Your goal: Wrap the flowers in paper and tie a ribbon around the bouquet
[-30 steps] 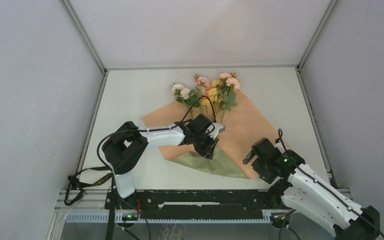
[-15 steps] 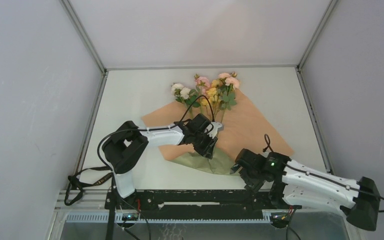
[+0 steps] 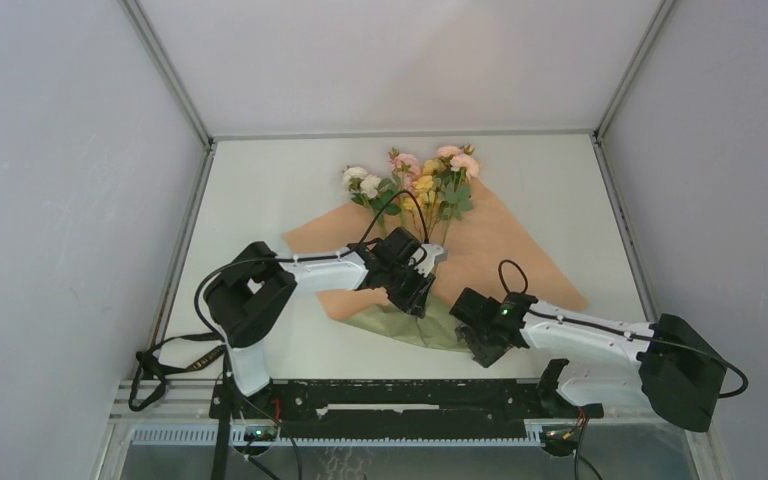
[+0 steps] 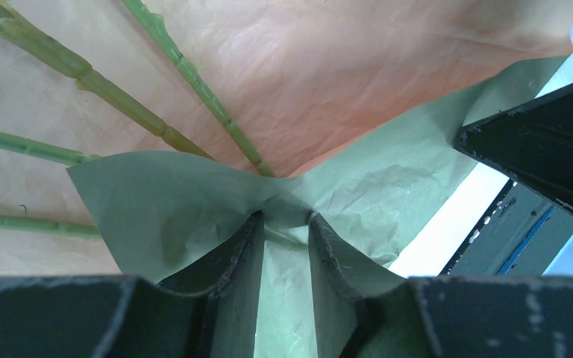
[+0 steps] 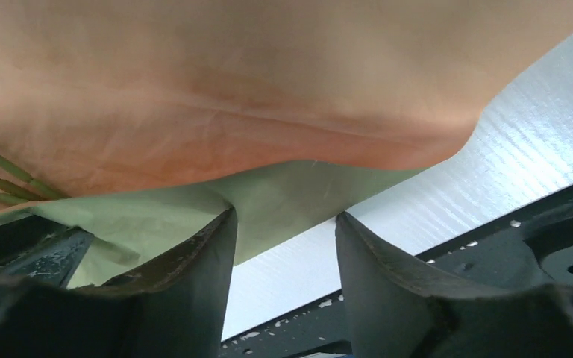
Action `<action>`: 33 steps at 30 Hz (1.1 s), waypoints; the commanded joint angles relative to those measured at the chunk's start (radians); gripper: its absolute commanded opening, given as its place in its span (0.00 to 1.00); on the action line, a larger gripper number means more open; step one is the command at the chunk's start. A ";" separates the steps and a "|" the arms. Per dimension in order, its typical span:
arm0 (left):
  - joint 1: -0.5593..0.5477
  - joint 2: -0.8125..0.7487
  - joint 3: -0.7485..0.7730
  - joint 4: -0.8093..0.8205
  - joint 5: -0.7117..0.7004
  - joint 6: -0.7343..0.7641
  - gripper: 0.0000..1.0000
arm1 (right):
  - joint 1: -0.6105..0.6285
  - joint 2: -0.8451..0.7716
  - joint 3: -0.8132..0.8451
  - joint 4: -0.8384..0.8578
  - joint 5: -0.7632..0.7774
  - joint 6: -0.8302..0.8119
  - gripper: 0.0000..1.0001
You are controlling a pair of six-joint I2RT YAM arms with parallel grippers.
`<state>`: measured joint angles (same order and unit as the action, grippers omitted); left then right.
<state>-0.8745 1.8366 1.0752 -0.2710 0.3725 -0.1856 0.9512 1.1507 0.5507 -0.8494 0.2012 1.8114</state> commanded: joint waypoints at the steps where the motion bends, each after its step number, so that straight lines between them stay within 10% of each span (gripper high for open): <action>1: 0.006 -0.017 -0.024 0.004 -0.020 -0.004 0.35 | 0.007 0.011 -0.021 0.045 0.041 0.017 0.52; 9: 0.021 -0.017 -0.003 0.003 -0.051 0.001 0.35 | 0.006 -0.021 -0.058 0.067 0.123 -0.056 0.00; 26: 0.111 0.064 0.053 0.045 -0.029 0.003 0.35 | 0.202 0.235 0.296 0.116 0.581 -1.088 0.00; 28: 0.115 0.081 0.052 0.048 -0.023 -0.002 0.36 | 0.220 0.236 0.290 0.108 0.579 -1.014 0.09; 33: 0.117 0.092 0.048 0.052 -0.017 -0.008 0.36 | 0.201 0.103 0.152 0.149 0.485 -0.623 0.67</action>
<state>-0.7616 1.8786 1.1099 -0.2234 0.3828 -0.1898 1.1606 1.3762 0.7963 -0.7593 0.7238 0.9504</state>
